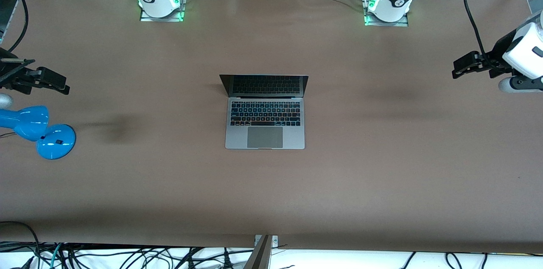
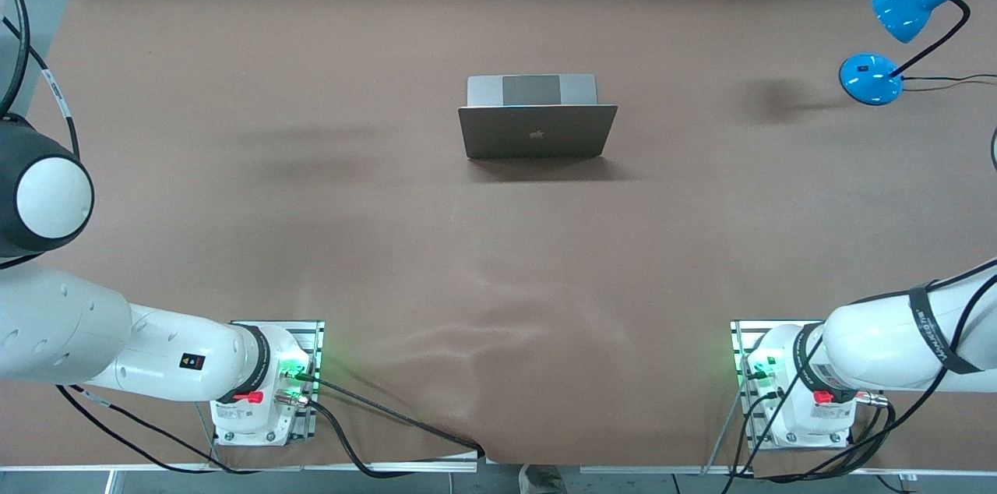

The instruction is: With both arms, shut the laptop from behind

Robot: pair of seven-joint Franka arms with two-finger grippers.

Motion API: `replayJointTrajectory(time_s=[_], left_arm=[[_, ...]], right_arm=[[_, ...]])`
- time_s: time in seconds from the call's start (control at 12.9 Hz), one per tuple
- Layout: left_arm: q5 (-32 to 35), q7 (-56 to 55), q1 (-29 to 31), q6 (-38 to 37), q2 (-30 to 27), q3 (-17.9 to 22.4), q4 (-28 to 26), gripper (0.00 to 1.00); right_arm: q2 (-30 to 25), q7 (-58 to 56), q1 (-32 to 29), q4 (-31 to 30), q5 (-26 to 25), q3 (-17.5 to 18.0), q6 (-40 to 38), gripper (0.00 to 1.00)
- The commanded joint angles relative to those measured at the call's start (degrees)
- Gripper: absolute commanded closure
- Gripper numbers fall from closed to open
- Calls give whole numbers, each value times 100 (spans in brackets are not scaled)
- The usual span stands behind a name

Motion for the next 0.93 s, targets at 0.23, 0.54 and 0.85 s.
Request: replayJointTrajectory(time_s=[0.23,0.54,0.85], left_arm=[[-12,143,26,40,45,-31,57,0],[5,531,88,40,-42,-14,30,0],[-74,522,79,31,-104,-31,-110,3]], right_arm=[[-73,-97,-46,-29,29,26,-48,0],[-65,-97,-46,-29,20,26,-48,0],[-65,-97,-46,-29,3,26,-48,0]])
